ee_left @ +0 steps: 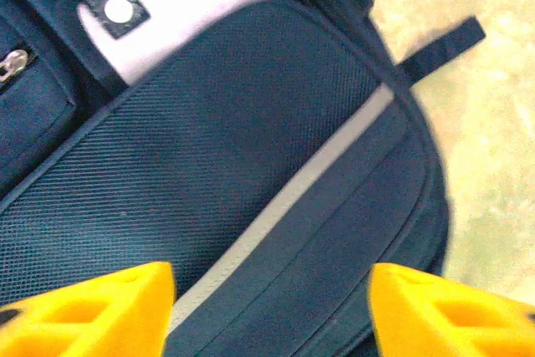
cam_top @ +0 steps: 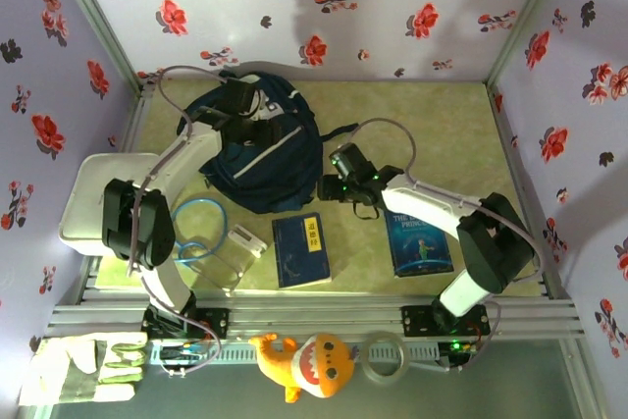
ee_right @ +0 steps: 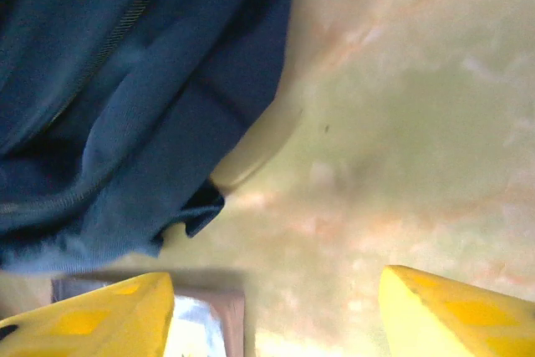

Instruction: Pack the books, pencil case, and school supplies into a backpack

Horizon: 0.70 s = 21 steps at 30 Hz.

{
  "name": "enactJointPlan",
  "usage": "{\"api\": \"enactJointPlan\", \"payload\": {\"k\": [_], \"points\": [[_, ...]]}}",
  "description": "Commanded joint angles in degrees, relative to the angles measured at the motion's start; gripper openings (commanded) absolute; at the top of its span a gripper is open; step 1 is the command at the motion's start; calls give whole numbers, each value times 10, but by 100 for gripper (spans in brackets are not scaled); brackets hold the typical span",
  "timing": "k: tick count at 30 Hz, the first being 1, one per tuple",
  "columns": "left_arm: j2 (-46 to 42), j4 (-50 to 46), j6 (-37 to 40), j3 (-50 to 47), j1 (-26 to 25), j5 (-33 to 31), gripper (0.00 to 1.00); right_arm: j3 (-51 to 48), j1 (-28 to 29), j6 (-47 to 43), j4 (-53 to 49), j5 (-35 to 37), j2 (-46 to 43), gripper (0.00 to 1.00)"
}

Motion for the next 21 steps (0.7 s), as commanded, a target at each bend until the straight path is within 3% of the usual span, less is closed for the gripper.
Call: {"api": "enactJointPlan", "payload": {"k": [1, 8, 13, 18, 21], "points": [[-38, 28, -8, -12, 9, 12, 72, 11, 35, -9, -64, 49, 2, 71], [-63, 60, -33, -51, 40, 12, 89, 62, 104, -28, -126, 71, 72, 76], [-80, 75, -36, -75, 50, 5, 100, 105, 120, -27, -163, 67, 123, 77], [-86, 77, -25, -78, 53, 4, 100, 117, 121, -21, -179, 64, 151, 78], [-87, 74, -17, -79, 53, 3, 100, 130, 118, 13, -220, 108, 173, 79]]}}
